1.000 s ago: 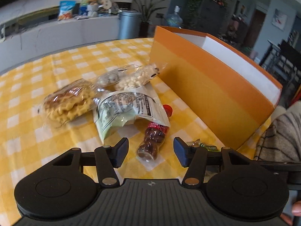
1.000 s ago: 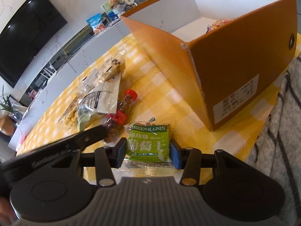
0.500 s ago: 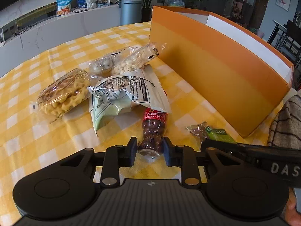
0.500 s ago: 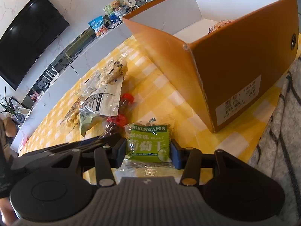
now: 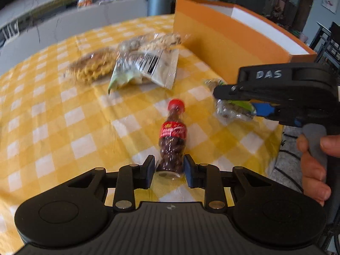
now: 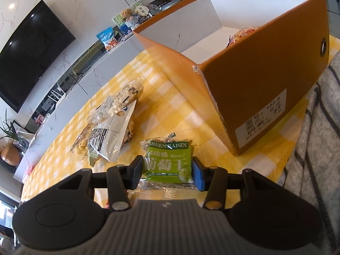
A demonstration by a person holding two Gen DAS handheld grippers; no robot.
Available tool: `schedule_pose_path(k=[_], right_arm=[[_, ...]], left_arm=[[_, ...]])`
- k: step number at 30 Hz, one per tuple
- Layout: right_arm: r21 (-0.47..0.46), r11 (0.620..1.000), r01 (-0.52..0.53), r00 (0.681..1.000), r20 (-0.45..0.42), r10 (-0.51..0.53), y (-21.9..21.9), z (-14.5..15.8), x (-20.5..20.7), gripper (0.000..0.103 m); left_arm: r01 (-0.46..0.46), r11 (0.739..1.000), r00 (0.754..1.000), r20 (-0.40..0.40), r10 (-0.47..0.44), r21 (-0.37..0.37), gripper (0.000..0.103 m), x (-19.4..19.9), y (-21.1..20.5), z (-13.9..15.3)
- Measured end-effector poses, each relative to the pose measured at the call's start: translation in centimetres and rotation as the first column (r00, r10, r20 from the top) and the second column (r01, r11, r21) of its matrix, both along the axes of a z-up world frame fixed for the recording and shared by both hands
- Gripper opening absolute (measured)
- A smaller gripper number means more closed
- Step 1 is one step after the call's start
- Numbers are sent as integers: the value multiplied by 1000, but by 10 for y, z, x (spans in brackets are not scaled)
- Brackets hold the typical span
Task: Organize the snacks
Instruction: 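Hold the raisin pack with the right tool while the left tool grasps the cola candy bottle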
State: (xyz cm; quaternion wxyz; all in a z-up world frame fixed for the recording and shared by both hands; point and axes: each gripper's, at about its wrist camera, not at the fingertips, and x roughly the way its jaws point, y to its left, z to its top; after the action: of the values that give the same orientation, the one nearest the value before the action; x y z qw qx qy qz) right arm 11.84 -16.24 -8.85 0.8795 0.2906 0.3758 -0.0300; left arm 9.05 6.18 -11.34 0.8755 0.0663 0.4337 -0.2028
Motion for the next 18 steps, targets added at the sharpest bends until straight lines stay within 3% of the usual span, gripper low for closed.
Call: schedule_pose_path(k=[2,3,12,15,17,18], right_arm=[[-2,1000,2,1000,2,-2,0,0,0,47],[1,1000,3,1000,5,-3,0,1,-1,47],[-2,1000,0,1000,6,0,0,-1,-2,47],[-3,1000,-2,1000,7,2,0,-1,-1,47],[-3,1000,-4,1000,9,4,1,-1,-1,47],[0,1000,-2,1000,10,2,0,-1,-1,47]], left_arm=[[7,999,999,39,-5,-39,57,1,-2,8],[5,998,999,47,-2,-65,60,2,-2,10],[-96,994,995,-10,96,-51,62,27,-14,-10],[-131,990,991,9,132,-53,56,28,-13,-11],[-164,984,986,1,164,-74,38,28,-9,-11],[-175,981,985,-7,175,-86,34,28,-8,-10]])
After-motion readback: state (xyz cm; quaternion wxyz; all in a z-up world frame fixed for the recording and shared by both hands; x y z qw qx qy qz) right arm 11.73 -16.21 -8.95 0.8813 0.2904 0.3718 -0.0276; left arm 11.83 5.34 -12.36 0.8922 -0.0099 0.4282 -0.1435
